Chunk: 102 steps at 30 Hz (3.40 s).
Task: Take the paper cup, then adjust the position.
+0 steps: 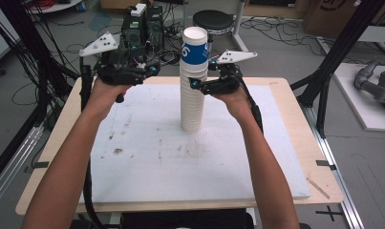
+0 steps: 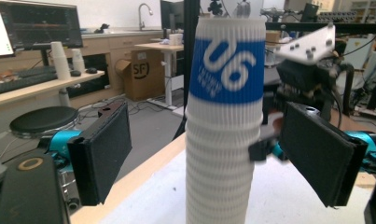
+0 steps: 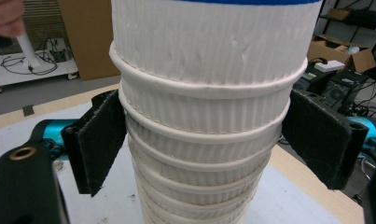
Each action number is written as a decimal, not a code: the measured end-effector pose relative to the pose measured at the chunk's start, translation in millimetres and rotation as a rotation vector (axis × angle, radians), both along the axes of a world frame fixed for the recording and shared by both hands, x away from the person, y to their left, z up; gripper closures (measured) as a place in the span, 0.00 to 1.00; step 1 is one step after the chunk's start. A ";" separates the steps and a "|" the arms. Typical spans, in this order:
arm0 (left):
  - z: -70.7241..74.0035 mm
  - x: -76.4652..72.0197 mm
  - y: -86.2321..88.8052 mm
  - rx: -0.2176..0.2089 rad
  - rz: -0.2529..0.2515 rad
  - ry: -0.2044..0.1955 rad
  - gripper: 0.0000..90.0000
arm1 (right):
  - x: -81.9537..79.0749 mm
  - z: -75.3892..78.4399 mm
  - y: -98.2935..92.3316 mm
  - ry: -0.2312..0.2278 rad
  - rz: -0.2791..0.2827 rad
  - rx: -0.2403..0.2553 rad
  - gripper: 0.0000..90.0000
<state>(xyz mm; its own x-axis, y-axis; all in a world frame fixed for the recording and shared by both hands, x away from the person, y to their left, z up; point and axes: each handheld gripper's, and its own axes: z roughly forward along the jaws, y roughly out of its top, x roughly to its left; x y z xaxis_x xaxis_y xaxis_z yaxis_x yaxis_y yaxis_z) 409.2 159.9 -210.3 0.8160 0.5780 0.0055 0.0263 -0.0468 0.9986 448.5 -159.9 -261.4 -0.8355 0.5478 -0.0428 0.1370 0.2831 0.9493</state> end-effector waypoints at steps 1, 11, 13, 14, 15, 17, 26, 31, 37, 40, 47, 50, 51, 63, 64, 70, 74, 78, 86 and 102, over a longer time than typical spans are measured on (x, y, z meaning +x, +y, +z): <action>3.8 3.0 -4.0 0.002 -0.004 0.000 0.19 | -0.1 0.1 0.0 0.000 -0.001 -0.002 0.17; 16.4 29.8 -47.4 0.028 -0.052 0.018 0.19 | 0.3 0.8 -0.5 0.001 0.001 -0.006 0.17; 17.1 33.7 -56.5 0.038 -0.068 0.020 0.19 | 0.4 0.8 -0.5 0.001 0.001 -0.006 0.17; 17.7 35.7 -62.7 0.047 -0.070 0.022 0.19 | 0.7 0.7 -0.4 0.000 0.003 -0.006 0.17; 18.3 37.5 -67.4 0.053 -0.068 0.026 0.19 | 0.7 0.9 -0.4 0.002 0.003 -0.008 0.17; 19.3 41.6 -75.7 0.068 -0.063 0.035 0.19 | 1.1 1.0 -0.1 0.000 0.004 -0.008 0.17; 21.6 47.9 -99.5 0.118 -0.063 0.036 0.27 | 1.5 1.8 -1.3 0.008 0.007 -0.010 0.17; 26.1 47.5 -99.5 0.131 -0.066 0.028 0.28 | 1.7 1.8 -1.7 0.006 0.010 -0.013 0.17; 48.2 42.4 -92.2 0.016 -0.060 -0.005 0.29 | 1.6 1.7 -1.2 0.007 0.009 -0.012 0.17; 64.7 37.8 -87.2 -0.029 -0.057 -0.032 0.29 | 1.7 1.7 -1.4 0.004 0.008 -0.013 0.17; 89.5 25.6 -66.9 -0.099 -0.010 -0.067 0.29 | 1.6 0.8 -1.3 0.009 0.004 -0.004 0.16; 87.3 22.1 -48.4 -0.085 0.014 -0.058 0.29 | -1.3 -0.9 -3.1 0.002 -0.011 -0.003 0.16; 87.3 22.1 -48.4 -0.085 0.014 -0.058 0.29 | -1.3 -0.9 -3.1 0.002 -0.011 -0.003 0.16; -7.6 -6.9 4.9 -0.011 0.038 0.000 0.29 | -28.9 -10.7 -48.0 0.006 -0.032 -0.058 0.16; -18.3 -9.6 8.0 -0.002 0.033 0.010 0.29 | -32.1 -13.0 -53.5 0.009 -0.042 -0.071 0.16; -67.3 -22.5 17.6 0.026 0.006 0.067 0.29 | -58.2 -32.3 -91.7 0.040 -0.091 -0.106 0.16; -85.9 -32.8 17.2 0.025 0.005 0.073 0.29 | -80.1 -53.3 -116.3 0.054 -0.130 -0.119 0.16; -104.1 -44.1 12.8 0.033 -0.008 0.076 0.29 | -96.1 -74.9 -131.9 0.079 -0.158 -0.143 0.16; -143.8 -62.2 4.2 0.036 -0.019 0.105 0.28 | -114.1 -109.7 -145.1 0.116 -0.177 -0.072 0.16; -167.2 -72.4 -7.6 0.059 -0.039 0.139 0.28 | -115.7 -120.8 -118.6 0.105 -0.122 -0.015 0.16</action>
<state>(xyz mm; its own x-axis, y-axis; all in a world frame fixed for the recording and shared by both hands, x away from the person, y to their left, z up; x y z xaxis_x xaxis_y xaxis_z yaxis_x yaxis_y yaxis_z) 336.8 152.2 -377.5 0.8334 0.5475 -0.0755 0.1606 -0.1092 0.9810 332.8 -278.5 -382.2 -0.7633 0.6453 0.0324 0.2695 0.2724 0.9237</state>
